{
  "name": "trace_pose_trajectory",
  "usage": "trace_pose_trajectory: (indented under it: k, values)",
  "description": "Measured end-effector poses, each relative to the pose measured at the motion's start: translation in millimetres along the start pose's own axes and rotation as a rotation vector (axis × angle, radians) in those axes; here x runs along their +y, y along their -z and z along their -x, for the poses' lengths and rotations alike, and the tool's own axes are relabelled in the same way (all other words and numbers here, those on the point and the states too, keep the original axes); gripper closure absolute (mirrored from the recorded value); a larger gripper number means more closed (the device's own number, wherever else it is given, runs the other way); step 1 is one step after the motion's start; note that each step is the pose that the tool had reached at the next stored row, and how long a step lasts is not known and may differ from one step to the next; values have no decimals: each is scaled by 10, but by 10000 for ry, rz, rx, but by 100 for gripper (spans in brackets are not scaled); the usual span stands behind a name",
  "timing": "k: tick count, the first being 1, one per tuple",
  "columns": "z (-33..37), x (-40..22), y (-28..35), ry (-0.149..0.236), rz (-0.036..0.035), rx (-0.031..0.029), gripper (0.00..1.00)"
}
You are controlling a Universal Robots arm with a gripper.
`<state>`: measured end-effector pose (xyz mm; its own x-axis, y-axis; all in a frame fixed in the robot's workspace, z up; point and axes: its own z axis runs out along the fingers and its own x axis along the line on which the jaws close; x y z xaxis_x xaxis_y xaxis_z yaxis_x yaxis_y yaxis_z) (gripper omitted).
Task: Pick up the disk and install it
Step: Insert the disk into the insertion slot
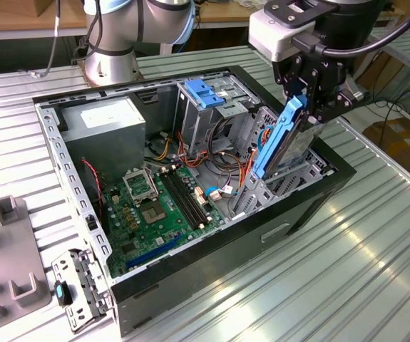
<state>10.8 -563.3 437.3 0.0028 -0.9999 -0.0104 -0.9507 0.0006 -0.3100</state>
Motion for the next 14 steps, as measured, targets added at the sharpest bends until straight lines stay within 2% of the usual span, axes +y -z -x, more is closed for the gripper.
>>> trace_pose_trajectory:
  k: [5,6,7,10,12,13,14]
  values:
    - [-1,6,-16,2,0,-1,63]
    - [0,7,-16,2,0,-1,62]
    - [0,7,-15,2,1,1,55]
    - [-1,-6,-20,1,10,-1,55]
    - [-1,-49,-32,-1,150,3,57]
    - [-1,-74,-36,0,255,10,57]
    - [0,-102,-46,-1,365,9,64]
